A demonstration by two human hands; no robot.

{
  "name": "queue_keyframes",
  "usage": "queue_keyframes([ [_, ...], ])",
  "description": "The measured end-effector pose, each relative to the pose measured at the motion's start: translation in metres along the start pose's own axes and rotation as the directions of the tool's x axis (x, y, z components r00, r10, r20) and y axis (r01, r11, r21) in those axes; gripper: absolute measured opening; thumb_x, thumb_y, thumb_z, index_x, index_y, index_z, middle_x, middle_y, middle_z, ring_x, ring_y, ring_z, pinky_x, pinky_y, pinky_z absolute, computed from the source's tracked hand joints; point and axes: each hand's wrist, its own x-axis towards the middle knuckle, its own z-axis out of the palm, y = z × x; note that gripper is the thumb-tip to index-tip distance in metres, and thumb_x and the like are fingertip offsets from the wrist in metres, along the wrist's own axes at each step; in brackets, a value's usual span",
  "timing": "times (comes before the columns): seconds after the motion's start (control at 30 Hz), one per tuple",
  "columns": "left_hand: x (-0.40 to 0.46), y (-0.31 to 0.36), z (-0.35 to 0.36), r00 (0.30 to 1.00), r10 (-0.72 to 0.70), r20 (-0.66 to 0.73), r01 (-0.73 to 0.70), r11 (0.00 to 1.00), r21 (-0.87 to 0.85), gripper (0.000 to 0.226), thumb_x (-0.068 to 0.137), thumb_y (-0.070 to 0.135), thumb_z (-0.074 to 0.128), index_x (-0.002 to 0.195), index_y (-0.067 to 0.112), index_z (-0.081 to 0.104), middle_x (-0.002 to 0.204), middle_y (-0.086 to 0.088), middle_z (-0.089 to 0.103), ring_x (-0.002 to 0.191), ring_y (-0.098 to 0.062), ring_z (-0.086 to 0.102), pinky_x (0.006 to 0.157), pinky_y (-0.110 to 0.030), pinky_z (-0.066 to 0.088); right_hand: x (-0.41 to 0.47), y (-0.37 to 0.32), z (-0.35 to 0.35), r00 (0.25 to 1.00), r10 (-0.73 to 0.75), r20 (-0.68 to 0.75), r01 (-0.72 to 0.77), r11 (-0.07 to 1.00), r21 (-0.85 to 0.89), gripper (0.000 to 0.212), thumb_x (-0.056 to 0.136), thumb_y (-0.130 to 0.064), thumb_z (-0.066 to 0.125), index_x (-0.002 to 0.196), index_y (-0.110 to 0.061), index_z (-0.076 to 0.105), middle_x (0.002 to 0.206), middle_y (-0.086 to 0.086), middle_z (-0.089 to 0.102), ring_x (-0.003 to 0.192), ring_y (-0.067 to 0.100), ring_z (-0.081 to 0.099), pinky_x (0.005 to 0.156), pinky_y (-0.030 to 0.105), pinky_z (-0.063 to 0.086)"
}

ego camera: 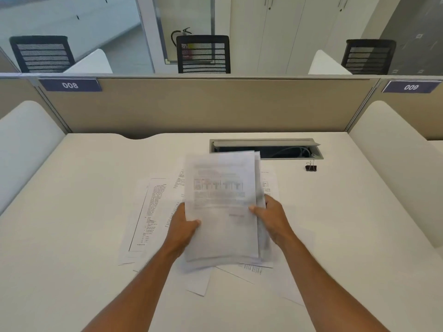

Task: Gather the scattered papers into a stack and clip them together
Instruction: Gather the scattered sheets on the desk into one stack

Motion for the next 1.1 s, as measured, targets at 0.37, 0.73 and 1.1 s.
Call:
queue_keyframes([
  [0.37,-0.003,0.034,0.015,0.93,0.275,-0.244,-0.299,0.952,-0.069,0.038,0.093,-0.001,0.062,0.124,0.016,0.048,0.109,0.009,0.06,0.099,-0.011,0.064,0.075,-0.023,0.061,-0.017,-0.044,0.01,0.921,-0.33,-0.205,0.353,0.932,0.086,0.025,0.094,-0.01,0.065,0.118,-0.014,0.058,0.109,0.002,0.067,0.098,0.019,0.068,0.071,0.025,0.062],
  [0.73,-0.013,-0.009,0.029,0.988,0.132,-0.076,-0.129,0.991,0.041,0.056,0.091,-0.002,0.066,0.129,0.024,0.035,0.112,0.015,0.051,0.1,-0.006,0.06,0.06,-0.014,0.057,-0.01,0.018,0.022,0.987,-0.139,-0.08,0.144,0.988,0.06,0.038,0.087,0.001,0.07,0.121,-0.012,0.062,0.109,0.005,0.069,0.106,0.025,0.065,0.072,0.021,0.06],
  [1.1,0.01,-0.032,0.007,0.942,-0.215,-0.258,0.334,0.688,0.645,0.08,0.08,0.036,0.078,0.143,0.013,0.036,0.14,-0.015,0.046,0.133,-0.035,0.041,0.105,-0.053,0.039,0.022,-0.021,-0.031,0.963,-0.184,-0.196,0.119,0.945,-0.304,0.016,0.089,-0.007,0.06,0.101,-0.013,0.068,0.094,0.006,0.069,0.083,0.025,0.062,0.063,0.029,0.046],
])
